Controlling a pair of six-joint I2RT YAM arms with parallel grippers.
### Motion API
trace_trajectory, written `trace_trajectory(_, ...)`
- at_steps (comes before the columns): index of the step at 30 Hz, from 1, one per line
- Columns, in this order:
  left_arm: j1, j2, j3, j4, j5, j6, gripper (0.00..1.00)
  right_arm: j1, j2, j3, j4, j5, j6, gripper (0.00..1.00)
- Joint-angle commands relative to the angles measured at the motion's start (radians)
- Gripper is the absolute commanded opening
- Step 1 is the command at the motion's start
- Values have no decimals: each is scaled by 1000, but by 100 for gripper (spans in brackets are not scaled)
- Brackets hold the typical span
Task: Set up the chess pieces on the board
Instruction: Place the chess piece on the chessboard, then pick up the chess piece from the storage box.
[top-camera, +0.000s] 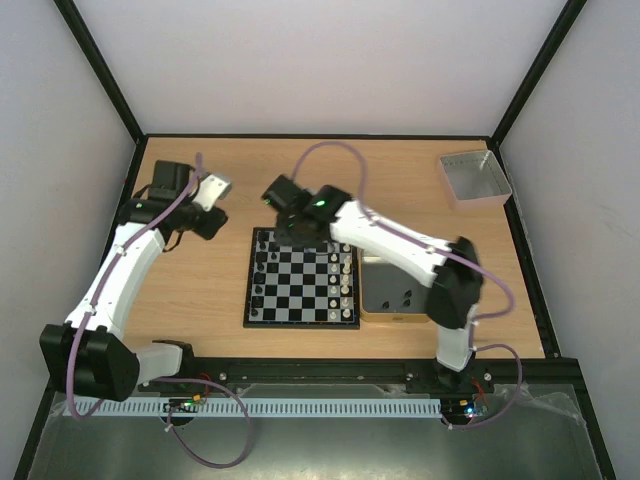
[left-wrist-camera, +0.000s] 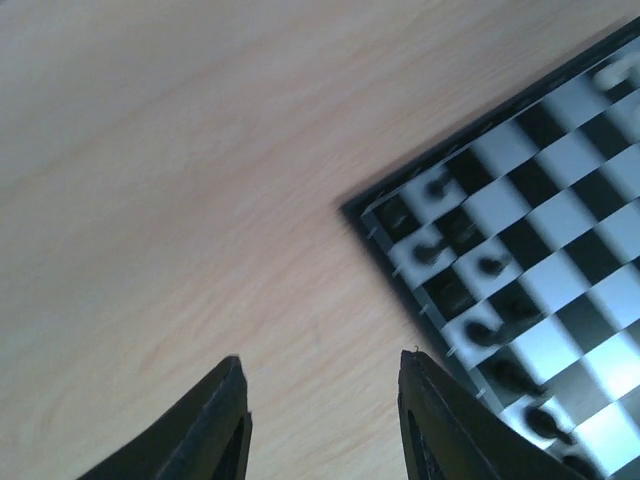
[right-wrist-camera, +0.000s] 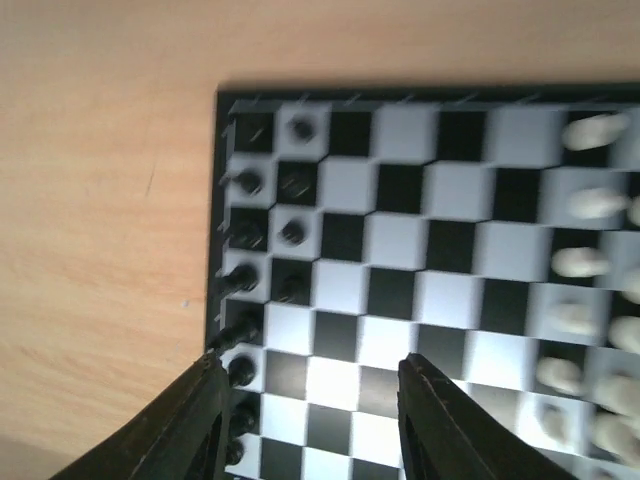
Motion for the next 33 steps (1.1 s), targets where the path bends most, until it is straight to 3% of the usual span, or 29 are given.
trace_trajectory(1, -186, 72, 178, -50, -32, -77, 41, -145, -254, -159, -74, 143, 107, 45)
trace_trajectory(4, -346, 160, 306, -67, -47, -115, 41, -282, -437, -318, -71, 179, 151, 47)
trace_trajectory(9, -521, 335, 496, -118, -4, -105, 40, -499, -672, -513, -85, 207, 196, 48)
trace_trajectory(17, -803, 580, 688, -141, -22, 14, 35, -630, -810, -624, -92, 190, 201, 43)
trace_trajectory(24, -879, 759, 802, -88, 64, -13, 33, -644, -743, -767, -8, 23, 127, 33)
trace_trajectory(33, -890, 734, 736, -19, 51, -34, 32, -720, -661, -921, 159, -71, 60, 29)
